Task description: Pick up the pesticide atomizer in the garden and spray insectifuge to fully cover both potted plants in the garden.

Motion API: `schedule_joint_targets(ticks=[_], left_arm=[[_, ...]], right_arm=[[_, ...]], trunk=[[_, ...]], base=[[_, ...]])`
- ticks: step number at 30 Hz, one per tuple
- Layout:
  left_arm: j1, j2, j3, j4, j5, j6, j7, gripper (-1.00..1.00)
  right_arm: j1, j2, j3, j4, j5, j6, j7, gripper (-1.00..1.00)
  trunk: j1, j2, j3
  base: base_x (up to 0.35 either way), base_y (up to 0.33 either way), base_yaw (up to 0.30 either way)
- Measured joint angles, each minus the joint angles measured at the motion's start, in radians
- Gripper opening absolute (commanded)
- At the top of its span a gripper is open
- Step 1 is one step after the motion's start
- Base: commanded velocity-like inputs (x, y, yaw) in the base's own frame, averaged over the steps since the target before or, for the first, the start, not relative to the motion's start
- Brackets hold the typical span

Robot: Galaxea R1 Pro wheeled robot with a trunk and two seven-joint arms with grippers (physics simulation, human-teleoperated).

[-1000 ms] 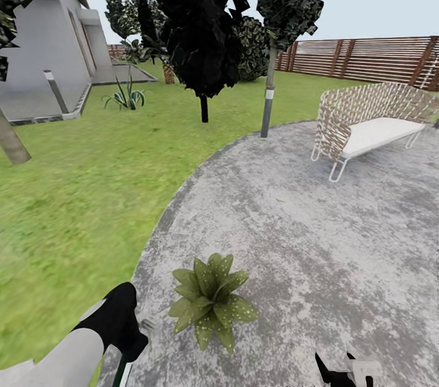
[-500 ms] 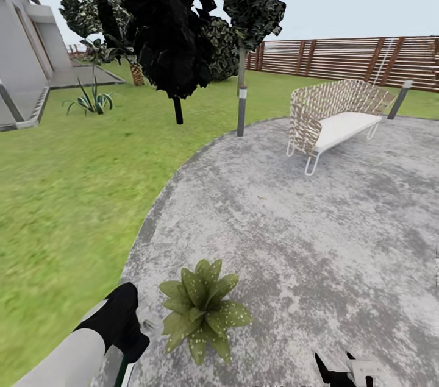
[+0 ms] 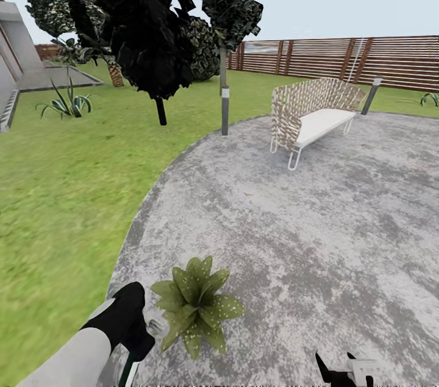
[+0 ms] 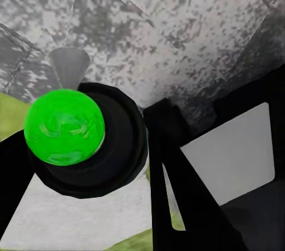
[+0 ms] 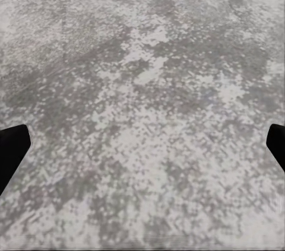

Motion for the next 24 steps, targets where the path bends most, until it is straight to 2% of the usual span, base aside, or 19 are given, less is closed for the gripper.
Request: schedule_joint_targets(ticks=[15,20,24], left_arm=[[-0.037,-0.004,-0.002,-0.001,0.0,0.002,-0.006,-1.0],[-0.042,-0.003,-0.003,0.001,0.001,0.002,-0.007,-1.0],[-0.041,-0.003,-0.003,0.002,0.0,0.003,-0.007,-1.0]], right_arm=[[0.0,0.0,0.001,0.001,0.001,-0.001,0.0,1.0],[0.0,0.0,0.001,0.001,0.0,-0.001,0.0,1.0],[0.0,0.0,0.001,0.001,0.0,-0.001,0.0,1.0]], trunk=[[0.0,0.0,0.0],[0.0,0.0,0.0],[0.0,0.0,0.0]], base=[[-0.009,0.009,-0.002],[-0.008,0.008,-0.226],[-0.161,0.163,-0.295]])
